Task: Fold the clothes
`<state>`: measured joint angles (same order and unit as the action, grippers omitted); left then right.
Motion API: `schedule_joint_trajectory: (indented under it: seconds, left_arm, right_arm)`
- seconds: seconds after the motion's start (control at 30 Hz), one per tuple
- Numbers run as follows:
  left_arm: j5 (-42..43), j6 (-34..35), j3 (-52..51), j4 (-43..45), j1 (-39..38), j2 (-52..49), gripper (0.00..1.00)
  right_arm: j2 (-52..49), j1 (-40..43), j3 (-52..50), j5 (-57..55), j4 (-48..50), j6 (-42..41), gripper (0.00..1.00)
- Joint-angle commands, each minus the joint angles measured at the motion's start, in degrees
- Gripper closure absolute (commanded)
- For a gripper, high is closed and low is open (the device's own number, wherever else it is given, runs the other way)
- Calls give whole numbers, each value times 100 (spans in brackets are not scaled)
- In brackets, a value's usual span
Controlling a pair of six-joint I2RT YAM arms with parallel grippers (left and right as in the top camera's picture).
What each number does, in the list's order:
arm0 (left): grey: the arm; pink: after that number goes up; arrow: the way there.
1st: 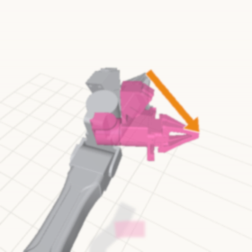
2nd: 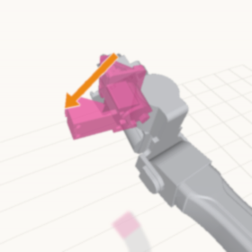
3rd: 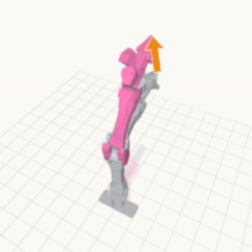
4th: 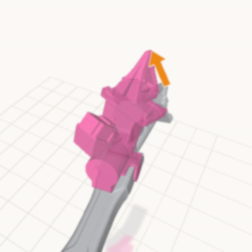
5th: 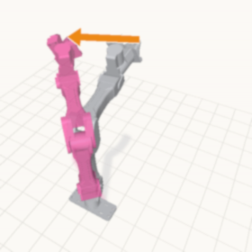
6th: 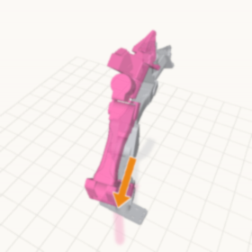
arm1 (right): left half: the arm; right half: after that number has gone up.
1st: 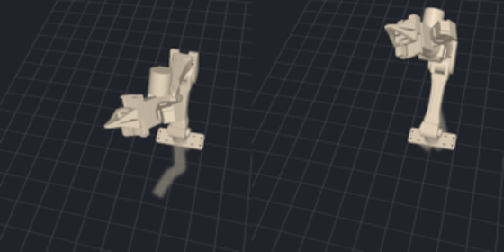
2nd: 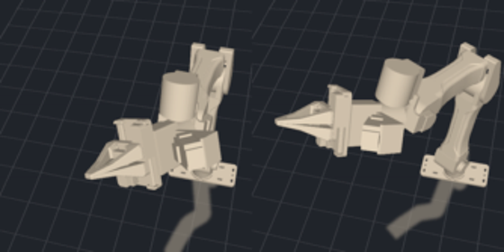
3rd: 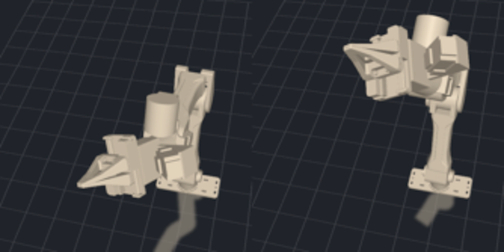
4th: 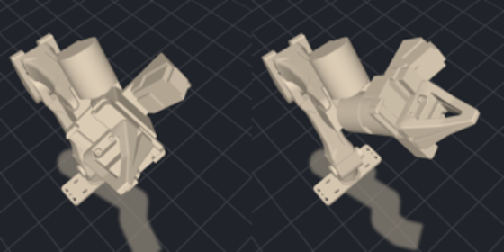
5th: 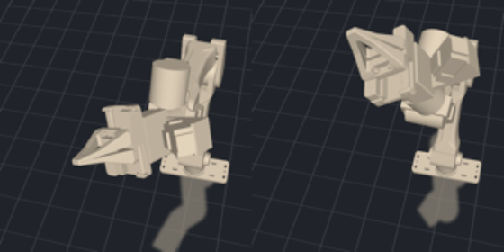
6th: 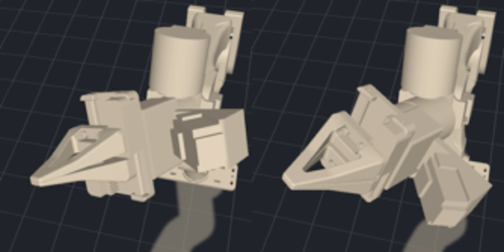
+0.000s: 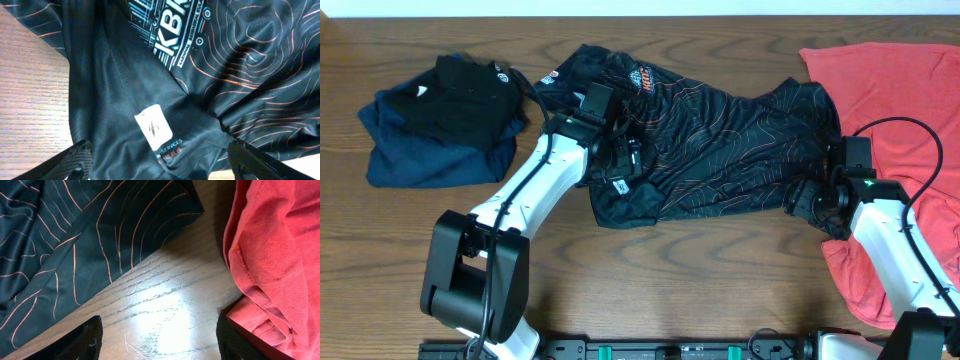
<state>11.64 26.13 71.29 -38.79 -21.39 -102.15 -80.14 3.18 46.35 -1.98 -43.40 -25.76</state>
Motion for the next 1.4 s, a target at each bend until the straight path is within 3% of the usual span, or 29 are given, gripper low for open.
schedule_joint_trajectory:
  seconds: [0.0,0.23,0.93,1.07,1.27,1.37]
  left_arm:
    - [-11,208,20,199,4,-208,13]
    - [-122,223,20,920,4,-509,18]
    - [-326,227,17,673,42,-990,20]
    - [-306,313,20,629,42,-973,31]
    - [-306,310,20,608,42,-973,59]
    - [-306,310,20,610,20,-973,62]
  right_arm:
    - [-2,61,-31,-96,35,-168,29]
    - [-2,61,-31,-74,-120,-168,29]
    - [0,61,-31,-59,-350,-162,27]
    - [0,61,-31,-59,-286,-164,27]
    - [0,61,-28,-59,-289,-164,27]
    - [0,61,-28,-59,-284,-164,27]
